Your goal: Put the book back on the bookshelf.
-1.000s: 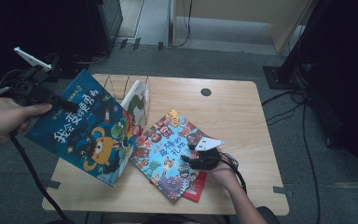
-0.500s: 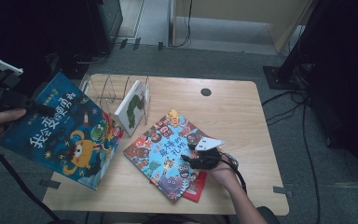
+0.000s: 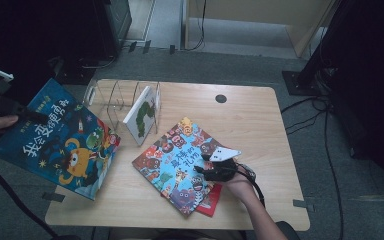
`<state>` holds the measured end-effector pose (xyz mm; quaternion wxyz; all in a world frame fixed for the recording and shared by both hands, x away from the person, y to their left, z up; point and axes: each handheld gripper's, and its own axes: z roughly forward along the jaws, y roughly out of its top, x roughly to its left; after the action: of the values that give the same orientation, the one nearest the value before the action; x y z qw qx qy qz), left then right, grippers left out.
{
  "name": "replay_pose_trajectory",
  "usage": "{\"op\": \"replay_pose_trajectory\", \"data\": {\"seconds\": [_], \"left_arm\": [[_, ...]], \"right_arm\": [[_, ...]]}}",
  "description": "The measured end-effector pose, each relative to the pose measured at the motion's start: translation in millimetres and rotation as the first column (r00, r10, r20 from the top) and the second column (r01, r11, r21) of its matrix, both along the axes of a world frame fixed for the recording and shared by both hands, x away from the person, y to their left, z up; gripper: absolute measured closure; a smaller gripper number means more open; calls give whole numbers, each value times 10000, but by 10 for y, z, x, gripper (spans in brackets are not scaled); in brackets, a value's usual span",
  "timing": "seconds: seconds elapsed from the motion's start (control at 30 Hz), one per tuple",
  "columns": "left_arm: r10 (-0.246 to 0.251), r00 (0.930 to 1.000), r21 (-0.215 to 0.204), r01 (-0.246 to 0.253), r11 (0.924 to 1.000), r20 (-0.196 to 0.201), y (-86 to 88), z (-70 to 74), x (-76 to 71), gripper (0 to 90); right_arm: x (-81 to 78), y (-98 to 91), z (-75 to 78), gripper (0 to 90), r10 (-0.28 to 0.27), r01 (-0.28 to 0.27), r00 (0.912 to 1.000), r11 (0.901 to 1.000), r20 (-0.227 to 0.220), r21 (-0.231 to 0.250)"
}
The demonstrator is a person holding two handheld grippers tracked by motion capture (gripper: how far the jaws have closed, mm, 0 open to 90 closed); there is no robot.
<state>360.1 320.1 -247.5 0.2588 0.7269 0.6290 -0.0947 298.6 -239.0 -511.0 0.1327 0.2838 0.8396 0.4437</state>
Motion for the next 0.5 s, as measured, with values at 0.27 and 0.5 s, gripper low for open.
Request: {"op": "replay_pose_trajectory", "data": {"seconds": [0.27, 0.5], "left_arm": [[520, 9986, 231, -521, 9984, 40, 37, -88, 173, 833], [545, 9985, 345, -543, 9979, -42, 32, -61, 311, 833]], "right_arm": [[1, -1, 0, 472, 14, -14, 10000, 10000, -4, -3], [1, -7, 1, 479, 21, -21, 10000, 10000, -23, -9]]}}
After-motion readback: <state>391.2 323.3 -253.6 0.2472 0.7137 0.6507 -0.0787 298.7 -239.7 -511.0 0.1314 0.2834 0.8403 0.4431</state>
